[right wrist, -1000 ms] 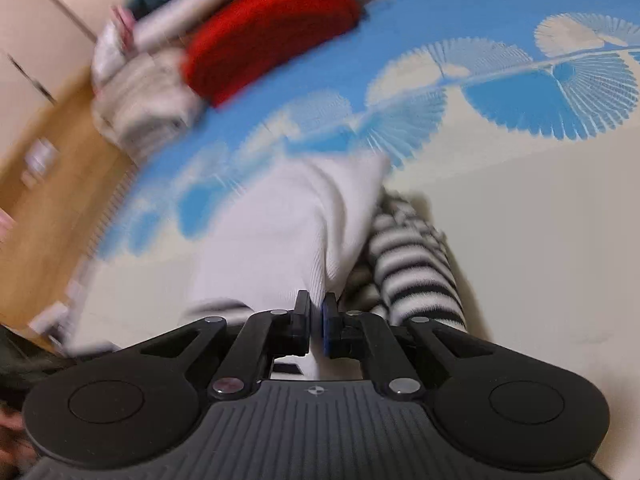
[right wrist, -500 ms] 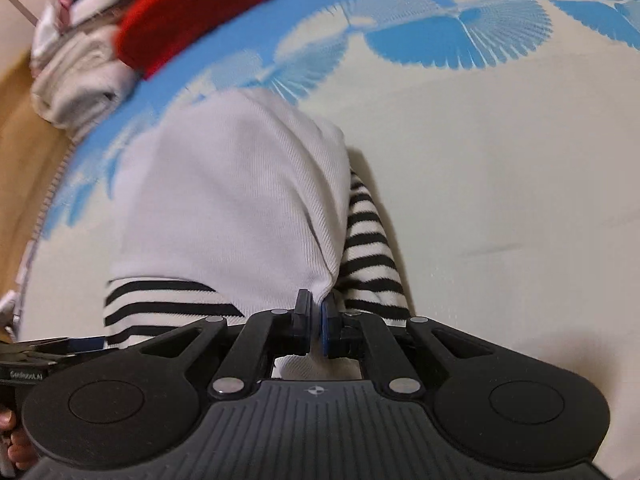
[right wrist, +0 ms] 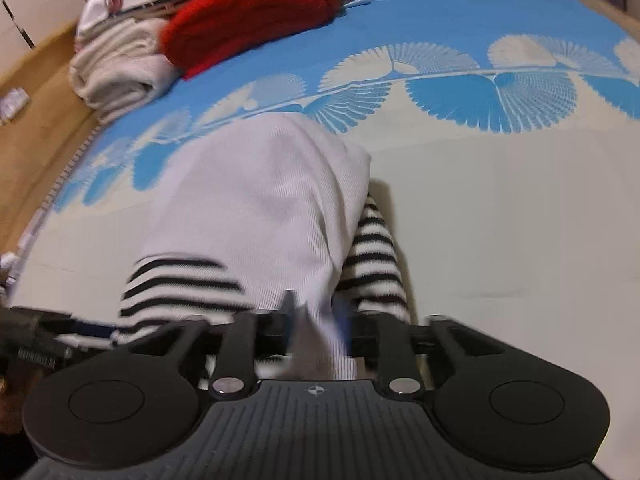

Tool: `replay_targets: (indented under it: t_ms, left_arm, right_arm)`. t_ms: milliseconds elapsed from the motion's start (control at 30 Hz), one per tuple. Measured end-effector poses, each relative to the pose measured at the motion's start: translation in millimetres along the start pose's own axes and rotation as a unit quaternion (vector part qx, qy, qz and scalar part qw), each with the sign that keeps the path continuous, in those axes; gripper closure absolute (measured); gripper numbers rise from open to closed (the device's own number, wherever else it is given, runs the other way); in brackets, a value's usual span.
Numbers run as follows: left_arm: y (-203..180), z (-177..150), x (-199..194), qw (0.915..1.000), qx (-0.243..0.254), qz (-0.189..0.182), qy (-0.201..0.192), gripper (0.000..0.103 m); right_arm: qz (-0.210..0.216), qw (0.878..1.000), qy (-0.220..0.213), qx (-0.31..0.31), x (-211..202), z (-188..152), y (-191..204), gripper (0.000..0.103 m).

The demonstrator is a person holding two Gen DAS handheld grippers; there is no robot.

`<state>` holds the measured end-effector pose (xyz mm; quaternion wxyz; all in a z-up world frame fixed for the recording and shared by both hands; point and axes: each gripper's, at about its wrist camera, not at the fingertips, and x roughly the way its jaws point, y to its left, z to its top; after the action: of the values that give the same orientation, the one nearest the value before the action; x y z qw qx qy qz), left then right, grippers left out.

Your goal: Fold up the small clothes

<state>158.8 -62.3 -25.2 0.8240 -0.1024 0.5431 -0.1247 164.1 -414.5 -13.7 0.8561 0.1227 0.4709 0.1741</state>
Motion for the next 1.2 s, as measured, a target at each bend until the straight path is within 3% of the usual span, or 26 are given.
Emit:
replay_targets:
  t_ms: [33, 133, 200, 233, 300, 367, 400, 500, 600, 700, 767, 867, 967, 1000, 1067, 1100, 1200]
  left_arm:
    - [1, 2, -3, 0.9998, -0.011, -0.012, -0.006, 0.016]
    - [3, 6, -13, 0.9984, -0.037, -0.032, -0.028, 0.016]
    - [0, 9, -13, 0.9979, -0.04, -0.035, -0.038, 0.016]
    - [-1, 10, -12, 0.9978, -0.041, -0.036, -0.038, 0.016]
    - [-4, 8, -8, 0.9983, -0.038, -0.032, -0.031, 0.016]
    - [-13, 8, 2, 0.9997, -0.022, -0.008, -0.009, 0.015]
    - [-13, 7, 5, 0.9999, -0.008, 0.011, 0.007, 0.015]
    - [-19, 4, 12, 0.9966, 0.04, 0.066, 0.027, 0.012]
    - [-29, 18, -1, 0.9895, 0.092, 0.107, 0.034, 0.014]
    - [-21, 50, -18, 0.9904, 0.101, 0.09, 0.029, 0.014]
    - [-6, 77, -28, 0.9945, 0.081, 0.064, 0.017, 0.014]
    - [18, 113, -34, 0.9984, 0.05, 0.023, -0.005, 0.013]
    - [38, 124, -29, 0.9988, 0.017, 0.009, -0.045, 0.013]
    - [46, 121, -25, 0.9987, -0.001, 0.008, -0.051, 0.014]
    - [54, 125, -17, 0.9978, -0.057, 0.021, -0.025, 0.018]
    - [55, 127, -17, 0.9966, -0.074, 0.001, -0.035, 0.018]
    - [45, 133, -12, 0.996, -0.073, -0.034, -0.038, 0.017]
  right_arm:
    - [0.006, 1.0, 0.008, 0.009, -2, -3, -4, 0.054]
    - [0.014, 0.999, 0.044, -0.006, -1, -17, -5, 0.054]
    - [0.038, 0.997, 0.056, -0.034, -3, -25, 0, 0.09]
    - [0.044, 0.996, 0.057, -0.044, -7, -27, 2, 0.099]
    - [0.037, 0.998, 0.034, -0.031, -21, -27, -5, 0.1]
    - [0.036, 0.999, 0.022, 0.017, -31, -25, -24, 0.1]
    - [0.025, 0.999, 0.037, 0.024, -30, -28, -30, 0.1]
    - [-0.025, 0.994, 0.106, -0.017, -9, -42, -23, 0.1]
    - [-0.019, 0.993, 0.115, -0.021, -5, -38, -15, 0.099]
    - [-0.012, 0.995, 0.095, -0.003, -14, -25, -17, 0.09]
    - [-0.01, 0.998, 0.059, 0.007, -25, -14, -18, 0.077]
    - [-0.005, 1.0, -0.006, 0.03, -35, 1, -20, 0.072]
    - [0.011, 0.995, -0.053, 0.089, -28, 21, -27, 0.054]
    - [0.016, 0.992, -0.063, 0.108, -21, 28, -29, 0.052]
    - [0.034, 0.985, -0.068, 0.154, -1, 41, -38, 0.047]
    - [0.042, 0.98, -0.06, 0.186, 14, 47, -45, 0.045]
    - [0.041, 0.962, -0.032, 0.267, 47, 61, -60, 0.044]
